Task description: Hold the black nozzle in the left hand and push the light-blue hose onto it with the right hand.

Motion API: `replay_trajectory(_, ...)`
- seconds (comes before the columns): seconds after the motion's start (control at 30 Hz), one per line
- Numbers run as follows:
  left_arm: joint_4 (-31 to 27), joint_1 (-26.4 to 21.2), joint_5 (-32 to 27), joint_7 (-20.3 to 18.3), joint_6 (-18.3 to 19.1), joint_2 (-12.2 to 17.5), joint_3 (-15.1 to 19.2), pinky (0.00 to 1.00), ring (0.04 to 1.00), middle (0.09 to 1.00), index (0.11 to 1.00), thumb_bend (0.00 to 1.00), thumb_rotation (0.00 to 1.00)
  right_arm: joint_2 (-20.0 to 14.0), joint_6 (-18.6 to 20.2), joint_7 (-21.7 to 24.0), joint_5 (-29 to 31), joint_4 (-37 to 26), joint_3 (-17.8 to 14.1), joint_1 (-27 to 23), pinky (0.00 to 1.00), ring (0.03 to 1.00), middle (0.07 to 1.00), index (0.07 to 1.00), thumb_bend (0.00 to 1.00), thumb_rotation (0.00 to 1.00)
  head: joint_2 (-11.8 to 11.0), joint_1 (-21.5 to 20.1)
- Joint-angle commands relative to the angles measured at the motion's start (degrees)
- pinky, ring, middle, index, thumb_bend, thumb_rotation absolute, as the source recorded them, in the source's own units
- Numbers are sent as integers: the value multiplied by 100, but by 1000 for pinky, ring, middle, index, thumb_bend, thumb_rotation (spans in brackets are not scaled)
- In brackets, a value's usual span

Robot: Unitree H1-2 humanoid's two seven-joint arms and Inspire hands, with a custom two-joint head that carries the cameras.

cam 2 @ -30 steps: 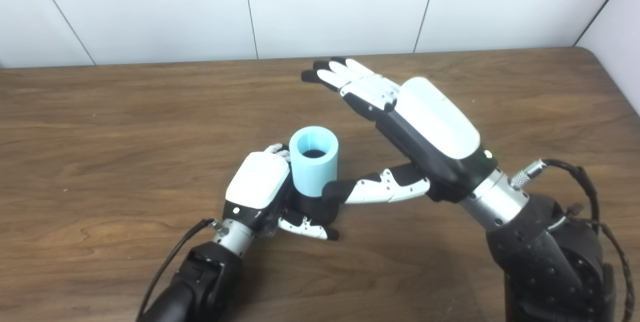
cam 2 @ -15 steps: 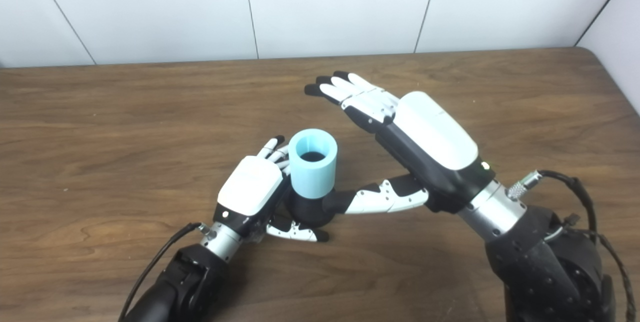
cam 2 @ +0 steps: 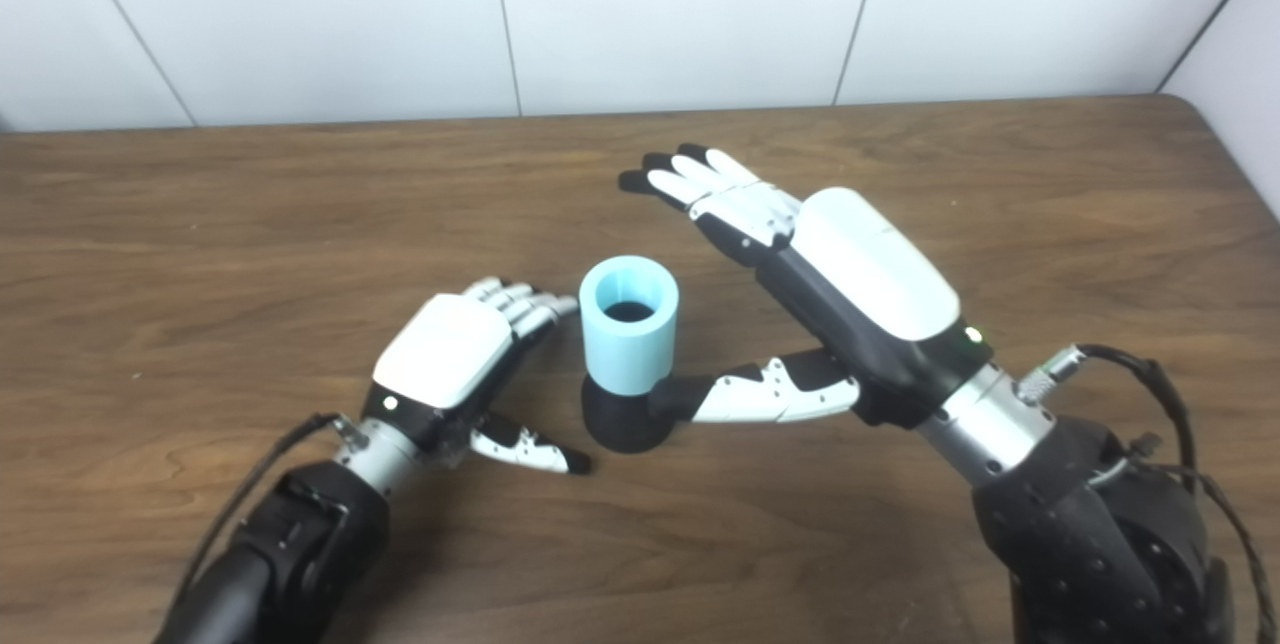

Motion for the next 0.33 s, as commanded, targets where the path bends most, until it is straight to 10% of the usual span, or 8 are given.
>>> replay_trajectory(0.0,-249,-197,-110,111,-129,-12,133,1000,943,941,957,1000,605,-35,-2,-160,-40,-145,-1,-44,888,977,953,924,591,967,-4,-10)
replay_trajectory(0.3,-571,-116,-865,-75,-374,332,750,1000,1000,1000,1000,1000,667,-75,-34,-229,-72,-145,0,66,869,978,959,935,601,966,-7,-43)
